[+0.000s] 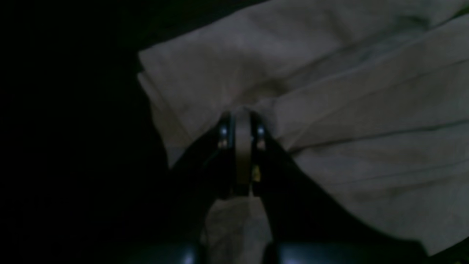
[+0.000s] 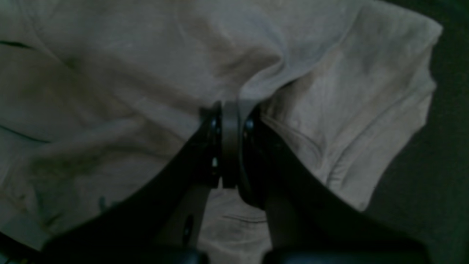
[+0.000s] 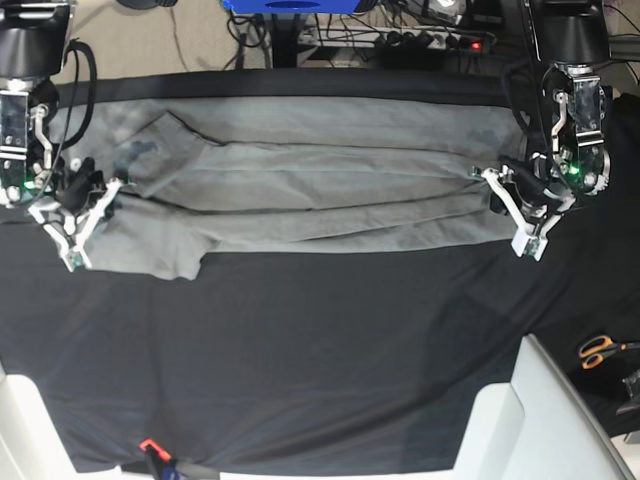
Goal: Fold the T-shirt properly
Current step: 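Lift the side edges with both grippers and fold toward the collar, then release the fabric and withdraw the left gripper from the shirt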
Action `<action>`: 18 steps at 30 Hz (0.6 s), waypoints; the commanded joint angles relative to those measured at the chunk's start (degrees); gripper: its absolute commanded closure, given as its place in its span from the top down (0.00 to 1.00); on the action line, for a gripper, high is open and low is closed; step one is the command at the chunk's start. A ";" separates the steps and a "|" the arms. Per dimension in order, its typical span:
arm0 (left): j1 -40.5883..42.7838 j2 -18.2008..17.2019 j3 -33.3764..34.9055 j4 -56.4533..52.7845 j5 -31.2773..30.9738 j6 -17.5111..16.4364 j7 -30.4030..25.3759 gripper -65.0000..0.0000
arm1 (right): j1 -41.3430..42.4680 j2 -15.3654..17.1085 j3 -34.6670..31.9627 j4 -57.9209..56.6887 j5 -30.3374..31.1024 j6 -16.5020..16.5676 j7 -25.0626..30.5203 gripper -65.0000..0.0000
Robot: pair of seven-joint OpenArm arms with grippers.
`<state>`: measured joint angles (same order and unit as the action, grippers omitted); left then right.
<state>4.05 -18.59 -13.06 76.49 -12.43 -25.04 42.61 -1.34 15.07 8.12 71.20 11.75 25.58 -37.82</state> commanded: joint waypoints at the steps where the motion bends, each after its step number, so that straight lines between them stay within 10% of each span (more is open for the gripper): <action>1: -0.67 -1.06 -0.26 0.74 -0.45 0.11 -0.81 0.00 | 0.77 0.89 0.54 0.23 0.08 -1.10 0.42 0.01; 5: -0.49 -1.76 -0.17 0.74 -0.45 0.11 -0.72 0.00 | 0.68 0.97 0.28 -0.12 0.08 -7.69 0.59 0.12; 11: -0.14 -3.17 -0.26 1.45 -0.72 0.11 2.01 0.04 | 0.95 0.89 0.54 0.32 0.08 -8.48 0.68 0.56; 18: 2.14 -4.66 -0.79 8.74 -1.07 0.11 2.44 0.73 | 0.33 -0.43 1.51 4.36 0.16 -12.26 0.50 0.63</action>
<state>6.61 -21.80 -13.41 84.42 -13.82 -25.39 45.52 -1.83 13.85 9.19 74.48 11.55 12.73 -38.33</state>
